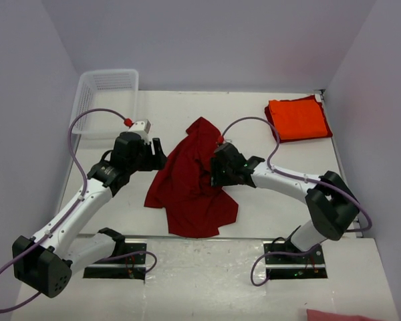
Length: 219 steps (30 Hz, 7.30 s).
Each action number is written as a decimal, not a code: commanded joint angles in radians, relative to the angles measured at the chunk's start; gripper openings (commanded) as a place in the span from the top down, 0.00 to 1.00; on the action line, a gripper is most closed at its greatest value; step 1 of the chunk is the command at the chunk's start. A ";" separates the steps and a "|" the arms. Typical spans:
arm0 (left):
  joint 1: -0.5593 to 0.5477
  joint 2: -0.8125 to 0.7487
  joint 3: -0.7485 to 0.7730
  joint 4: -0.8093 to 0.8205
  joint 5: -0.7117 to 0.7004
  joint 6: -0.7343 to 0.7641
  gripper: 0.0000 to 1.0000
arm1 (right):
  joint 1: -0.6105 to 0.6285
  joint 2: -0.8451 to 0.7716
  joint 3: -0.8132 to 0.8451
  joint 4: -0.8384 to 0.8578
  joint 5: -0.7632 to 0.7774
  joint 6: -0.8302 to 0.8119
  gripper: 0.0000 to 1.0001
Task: Fold and stack the t-shirts
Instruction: Move the tshirt to the center of the board, then flatten out the tshirt
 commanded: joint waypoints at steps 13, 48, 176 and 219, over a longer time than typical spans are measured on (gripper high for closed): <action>-0.006 0.044 -0.052 0.046 0.026 -0.003 0.30 | 0.348 -0.177 -0.133 -0.077 0.111 0.161 0.45; -0.006 0.006 -0.072 0.006 0.016 0.034 0.28 | 0.448 -0.130 -0.273 0.033 0.110 0.333 0.60; -0.179 0.461 -0.121 0.345 0.505 -0.210 0.41 | 0.013 -0.205 0.566 -0.505 0.464 -0.210 1.00; -0.307 0.384 0.379 -0.150 -0.121 -0.070 1.00 | -0.039 -0.226 0.698 -0.519 0.696 -0.349 1.00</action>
